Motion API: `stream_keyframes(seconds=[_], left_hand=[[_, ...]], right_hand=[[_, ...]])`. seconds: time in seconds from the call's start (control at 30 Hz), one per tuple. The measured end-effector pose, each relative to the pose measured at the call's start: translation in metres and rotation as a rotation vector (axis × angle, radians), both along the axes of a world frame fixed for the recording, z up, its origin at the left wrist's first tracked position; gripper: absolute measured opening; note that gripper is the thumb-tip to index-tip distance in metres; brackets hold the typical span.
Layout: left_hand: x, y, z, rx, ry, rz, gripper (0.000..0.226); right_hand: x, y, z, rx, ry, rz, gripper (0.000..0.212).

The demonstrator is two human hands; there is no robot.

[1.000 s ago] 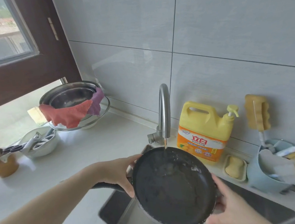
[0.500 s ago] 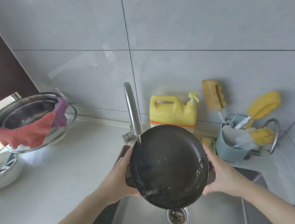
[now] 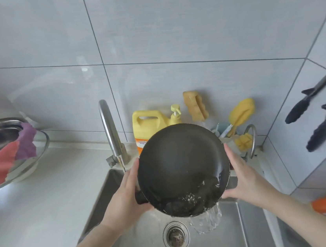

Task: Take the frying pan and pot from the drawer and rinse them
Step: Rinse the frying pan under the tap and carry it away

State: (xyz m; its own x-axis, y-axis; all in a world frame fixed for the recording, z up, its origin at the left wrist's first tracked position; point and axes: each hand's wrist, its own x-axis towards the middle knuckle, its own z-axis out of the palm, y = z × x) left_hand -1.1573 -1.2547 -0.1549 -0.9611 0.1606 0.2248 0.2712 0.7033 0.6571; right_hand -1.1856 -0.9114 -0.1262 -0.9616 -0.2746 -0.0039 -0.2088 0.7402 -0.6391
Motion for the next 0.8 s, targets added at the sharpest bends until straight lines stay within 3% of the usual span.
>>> stream_keyframes(seconds=[0.1,0.3,0.4,0.47,0.8], left_hand=[[0.002,0.011,0.013,-0.066,0.195,0.042,0.125],[-0.004,0.017,0.037,-0.196,0.634,0.119,0.098],[-0.009,0.015,0.06,-0.242,0.847,0.109,0.103],[-0.01,0.013,0.076,-0.248,0.926,0.098,0.108],[-0.015,-0.001,0.125,-0.223,1.104,0.113,0.104]], right_hand=[[0.002,0.006,0.007,0.013,0.161,0.005,0.136],[-0.006,0.009,0.026,0.024,0.691,-0.021,0.129],[-0.011,0.01,0.042,-0.007,0.795,-0.06,0.109],[-0.011,0.007,0.059,-0.031,0.884,-0.052,0.098],[-0.008,0.0,0.117,-0.147,1.104,-0.011,0.091]])
